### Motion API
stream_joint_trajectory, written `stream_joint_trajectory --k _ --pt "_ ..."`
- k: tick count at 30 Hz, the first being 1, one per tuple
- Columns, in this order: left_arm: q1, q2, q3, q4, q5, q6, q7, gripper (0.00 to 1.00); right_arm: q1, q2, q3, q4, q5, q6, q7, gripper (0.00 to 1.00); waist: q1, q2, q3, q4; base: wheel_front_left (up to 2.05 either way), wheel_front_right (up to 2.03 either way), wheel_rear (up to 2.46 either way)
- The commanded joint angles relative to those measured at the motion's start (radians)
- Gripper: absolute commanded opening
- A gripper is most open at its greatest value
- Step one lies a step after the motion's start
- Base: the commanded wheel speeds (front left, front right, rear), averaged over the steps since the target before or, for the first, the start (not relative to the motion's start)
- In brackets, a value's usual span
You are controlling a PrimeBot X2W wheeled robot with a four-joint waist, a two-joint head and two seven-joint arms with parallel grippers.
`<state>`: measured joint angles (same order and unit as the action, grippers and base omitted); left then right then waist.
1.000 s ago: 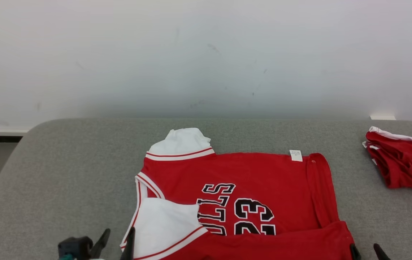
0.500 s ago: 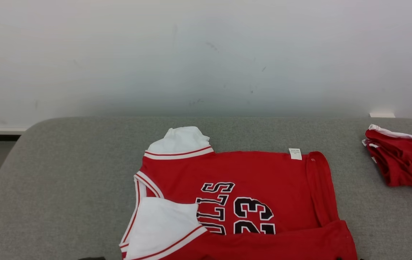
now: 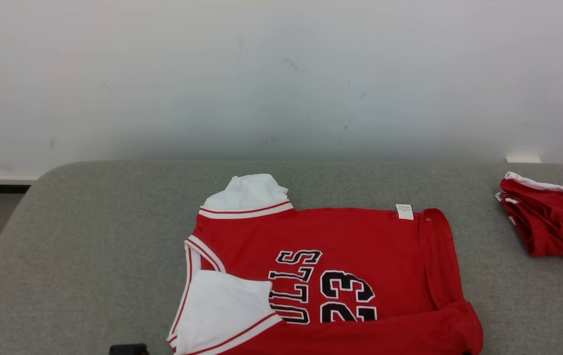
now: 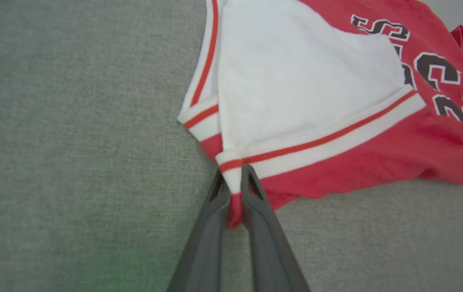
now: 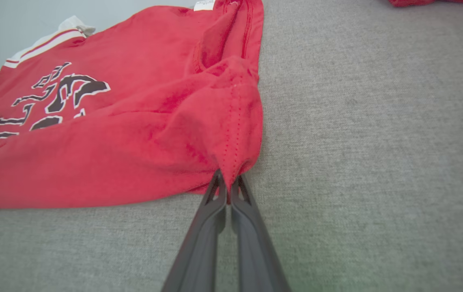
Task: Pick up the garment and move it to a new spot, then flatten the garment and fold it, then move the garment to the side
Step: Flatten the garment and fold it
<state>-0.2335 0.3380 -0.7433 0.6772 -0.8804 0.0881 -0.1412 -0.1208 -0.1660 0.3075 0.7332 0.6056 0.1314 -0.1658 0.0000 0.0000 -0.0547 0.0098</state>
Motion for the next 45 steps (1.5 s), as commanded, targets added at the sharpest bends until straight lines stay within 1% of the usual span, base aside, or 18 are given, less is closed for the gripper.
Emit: stream_joint_trajectory --k 1,5,10,14,15,17,20,22,25,28,29,30,31,32,36,40,42,45 --pt "-0.003 0.009 0.002 0.013 -0.005 -0.005 0.002 0.00 -0.011 -0.018 0.007 -0.007 0.022 -0.002 -0.003 0.00 0.0000 0.0000 -0.004 0.003 0.00 0.00 0.00" --pt "-0.005 0.030 0.003 -0.014 -0.007 -0.015 0.010 0.00 -0.001 -0.056 0.046 -0.068 0.072 -0.002 0.032 0.00 0.0000 0.0000 -0.011 0.009 0.00 0.00 0.00" --pt "0.029 0.084 -0.005 -0.107 0.000 0.008 0.052 0.00 0.060 -0.148 0.082 -0.183 0.123 -0.002 0.106 0.00 0.0000 0.0000 -0.015 0.021 0.00 0.00 0.00" --pt "0.075 0.136 -0.004 -0.226 -0.016 0.047 0.104 0.00 0.134 -0.205 0.060 -0.288 0.181 -0.002 0.165 0.00 0.0000 0.0000 -0.013 0.032 0.00 0.00 0.00" --pt "0.075 0.136 -0.004 -0.226 -0.016 0.047 0.104 0.00 0.134 -0.205 0.060 -0.288 0.181 -0.002 0.165 0.00 0.0000 0.0000 -0.013 0.032 0.00 0.00 0.00" --pt "0.109 0.159 0.004 -0.296 -0.035 0.065 0.127 0.00 0.181 -0.226 0.044 -0.341 0.203 -0.002 0.201 0.00 0.0000 0.0000 -0.013 0.035 0.00 0.00 0.00" --pt "0.155 0.208 0.004 -0.393 -0.045 0.104 0.169 0.00 0.241 -0.251 0.023 -0.415 0.220 -0.002 0.264 0.00 0.0000 0.0000 -0.008 0.033 0.00 0.00 0.00" --pt "0.192 0.229 0.007 -0.463 -0.059 0.128 0.194 0.00 0.283 -0.262 0.001 -0.456 0.222 -0.002 0.305 0.00 0.0000 0.0000 -0.005 0.030 0.00 0.00 0.00" --pt "0.243 0.271 0.013 -0.550 -0.073 0.172 0.226 0.00 0.343 -0.262 -0.045 -0.503 0.218 -0.002 0.360 0.00 0.0000 0.0000 -0.001 0.025 0.00 0.00 0.00" --pt "0.285 0.298 0.018 -0.608 -0.096 0.205 0.253 0.00 0.383 -0.243 -0.094 -0.532 0.202 -0.002 0.405 0.00 0.0000 0.0000 0.004 0.021 0.00 0.00 0.00" --pt "0.291 0.306 0.014 -0.615 -0.094 0.215 0.262 0.00 0.393 -0.236 -0.106 -0.534 0.191 -0.002 0.419 0.18 0.0000 0.0000 0.006 0.020 0.00 0.00 0.00" --pt "0.292 0.308 0.012 -0.623 -0.090 0.219 0.266 0.31 0.396 -0.227 -0.116 -0.537 0.178 -0.002 0.430 0.47 0.0000 0.0000 0.006 0.019 0.00 0.00 0.00" --pt "0.291 0.299 0.016 -0.630 -0.098 0.220 0.265 0.80 0.397 -0.216 -0.123 -0.541 0.167 -0.003 0.439 0.94 0.0000 0.0000 0.007 0.018 0.00 0.00 0.00" --pt "0.292 0.290 0.018 -0.633 -0.108 0.217 0.263 1.00 0.397 -0.205 -0.131 -0.542 0.160 -0.002 0.446 1.00 0.0000 0.0000 0.006 0.017 0.00 0.00 0.00" --pt "0.279 0.290 0.014 -0.614 -0.103 0.211 0.267 1.00 0.380 -0.164 -0.160 -0.549 0.122 -0.002 0.463 1.00 0.0000 0.0000 0.006 0.010 0.00 0.00 0.00" --pt "0.228 0.303 0.027 -0.616 -0.074 0.205 0.251 1.00 0.361 -0.148 -0.191 -0.586 0.097 -0.002 0.469 1.00 0.0000 0.0000 0.008 0.010 0.00 0.00 0.00" --pt "0.195 0.308 0.046 -0.620 -0.060 0.209 0.235 1.00 0.329 -0.138 -0.205 -0.614 0.089 -0.002 0.461 1.00 0.0000 0.0000 0.014 0.003 0.00 0.00 0.00" --pt "0.125 0.324 0.058 -0.635 -0.033 0.202 0.244 1.00 0.259 -0.125 -0.231 -0.627 0.063 -0.002 0.438 1.00 0.0000 0.0000 0.029 -0.007 0.00 0.00 0.00"
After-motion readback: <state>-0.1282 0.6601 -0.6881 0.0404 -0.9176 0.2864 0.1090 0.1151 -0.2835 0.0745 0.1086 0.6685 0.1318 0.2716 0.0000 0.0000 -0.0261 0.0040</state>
